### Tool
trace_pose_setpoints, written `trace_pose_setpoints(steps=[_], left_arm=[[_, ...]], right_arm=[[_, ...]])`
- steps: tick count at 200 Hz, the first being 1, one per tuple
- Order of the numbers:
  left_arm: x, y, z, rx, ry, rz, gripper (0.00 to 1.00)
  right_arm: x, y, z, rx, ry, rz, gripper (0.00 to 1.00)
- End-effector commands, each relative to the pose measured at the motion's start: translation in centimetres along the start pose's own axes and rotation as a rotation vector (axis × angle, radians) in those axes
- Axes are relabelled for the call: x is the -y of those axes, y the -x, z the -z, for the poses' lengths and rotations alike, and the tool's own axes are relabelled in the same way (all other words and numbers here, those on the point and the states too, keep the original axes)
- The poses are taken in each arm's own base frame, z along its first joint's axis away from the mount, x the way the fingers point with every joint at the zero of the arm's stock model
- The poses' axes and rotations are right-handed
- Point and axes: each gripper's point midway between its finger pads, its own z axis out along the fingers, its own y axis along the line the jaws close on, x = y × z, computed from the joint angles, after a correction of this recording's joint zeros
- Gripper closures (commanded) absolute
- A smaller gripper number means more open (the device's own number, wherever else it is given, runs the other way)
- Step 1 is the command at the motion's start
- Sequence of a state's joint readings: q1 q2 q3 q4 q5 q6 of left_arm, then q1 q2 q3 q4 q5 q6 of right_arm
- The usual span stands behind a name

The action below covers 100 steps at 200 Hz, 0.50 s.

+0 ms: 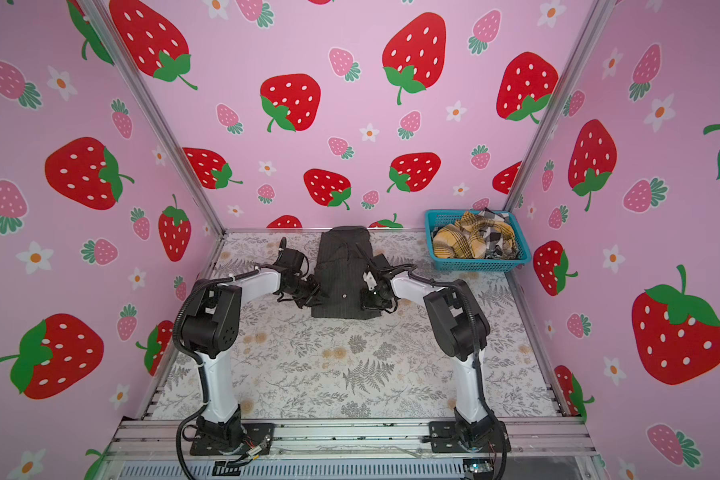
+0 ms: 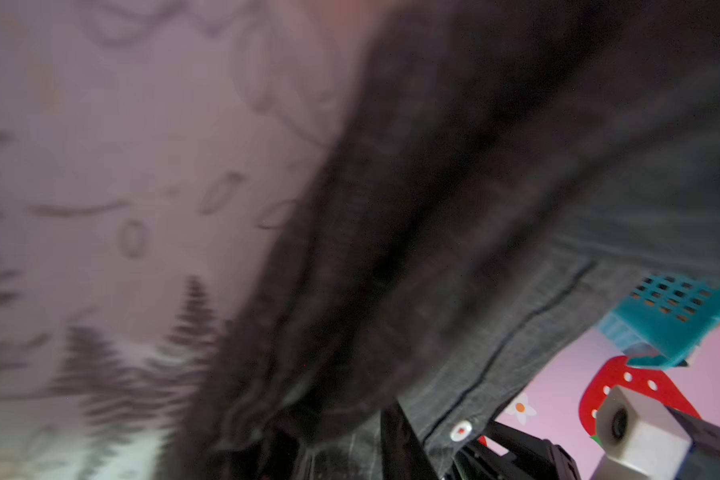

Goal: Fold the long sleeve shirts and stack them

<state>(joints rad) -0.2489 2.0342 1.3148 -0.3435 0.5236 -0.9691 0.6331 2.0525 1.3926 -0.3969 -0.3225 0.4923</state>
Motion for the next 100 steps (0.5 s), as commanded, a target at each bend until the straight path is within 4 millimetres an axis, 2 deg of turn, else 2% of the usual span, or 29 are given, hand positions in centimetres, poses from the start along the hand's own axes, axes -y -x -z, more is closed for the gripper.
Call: trace_pose_setpoints(steps=[1, 22, 38, 58, 70, 81, 93, 100], left_arm=[[-2.2, -1.8, -0.2, -0.006, 0.052, -0.009, 0.72], [-5.1, -5.1, -0.6, -0.062, 0.083, 0.016, 0.75], [-7.6, -7.4, 0.3, -0.069, 0.101, 0.033, 0.76], [-9.5, -9.9, 1.9, -0.082, 0.103, 0.018, 0.67], [-9.6, -11.1, 3.0, -0.101, 0.098, -0.012, 0.58], [-9.3, -12.0, 4.3, -0.108, 0.099, -0.052, 0.54], [-8.3, -12.4, 6.0, -0.096, 0.087, -0.097, 0.53], [-7.5, -12.3, 7.1, -0.077, 0.076, -0.121, 0.52]], right_arm=[[0.8, -3.2, -0.8, -0.043, -0.059, 0.024, 0.79], [0.2, -6.9, -0.9, -0.104, -0.056, 0.004, 0.80], [-1.0, -9.7, 0.0, -0.119, -0.015, -0.025, 0.81], [-2.6, -13.9, 1.7, -0.157, 0.019, -0.047, 0.80], [-4.2, -15.7, 2.6, -0.151, 0.066, -0.049, 0.80], [-4.9, -16.7, 3.7, -0.151, 0.073, -0.046, 0.80], [-4.7, -16.5, 5.1, -0.117, 0.051, -0.058, 0.77], [-4.7, -15.6, 6.1, -0.076, 0.045, -0.057, 0.74]])
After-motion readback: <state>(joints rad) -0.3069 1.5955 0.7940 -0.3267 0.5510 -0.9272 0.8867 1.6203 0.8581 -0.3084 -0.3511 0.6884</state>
